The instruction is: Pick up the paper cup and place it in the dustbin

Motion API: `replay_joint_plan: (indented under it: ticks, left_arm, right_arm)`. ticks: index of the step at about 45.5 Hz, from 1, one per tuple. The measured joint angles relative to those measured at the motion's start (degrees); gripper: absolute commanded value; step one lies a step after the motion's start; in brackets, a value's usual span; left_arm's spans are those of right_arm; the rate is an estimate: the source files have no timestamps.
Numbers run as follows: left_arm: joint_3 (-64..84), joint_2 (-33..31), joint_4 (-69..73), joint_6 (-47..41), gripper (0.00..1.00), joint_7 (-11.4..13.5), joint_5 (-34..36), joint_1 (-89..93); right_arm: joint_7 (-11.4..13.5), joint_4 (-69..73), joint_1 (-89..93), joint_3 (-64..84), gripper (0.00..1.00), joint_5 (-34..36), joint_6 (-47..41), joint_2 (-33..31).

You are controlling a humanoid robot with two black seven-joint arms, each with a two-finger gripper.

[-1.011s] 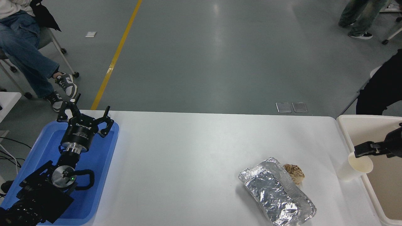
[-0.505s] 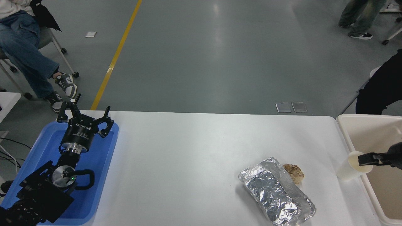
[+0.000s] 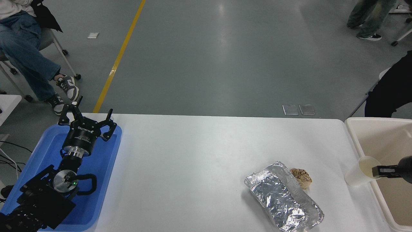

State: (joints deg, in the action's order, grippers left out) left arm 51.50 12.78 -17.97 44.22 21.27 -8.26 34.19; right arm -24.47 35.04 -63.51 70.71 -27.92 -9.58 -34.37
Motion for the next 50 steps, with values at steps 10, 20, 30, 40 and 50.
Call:
replay_joint_plan:
  ticks: [10,20,30,40,50]
  left_arm:
    - [0.0,0.0,0.0,0.0,1.00,0.0,0.0,0.0]
    - [0.0,0.0,0.0,0.0,1.00,0.0,0.0,0.0]
    - [0.0,0.0,0.0,0.1,1.00,0.0,0.0,0.0]
    - [0.0,0.0,0.0,0.1,1.00,0.0,0.0,0.0]
    - [0.0,0.0,0.0,0.1,1.00,0.0,0.0,0.0]
  right_arm:
    - [-0.2,0.2,-0.2,-0.1,0.00,0.4,0.2,0.1]
    - [-1.6,1.7,-2.4,0.2,0.00,0.4,0.1,-0.2]
    - [-3.3,6.9,-10.6,1.3,0.00,-0.4,-1.1,-3.0]
    - [-5.3,13.2,-24.5,5.8,0.00,-1.6,-5.2,-6.5]
    - [-6.3,16.5,-40.3,10.2,0.00,-2.6,-13.3,-9.2]
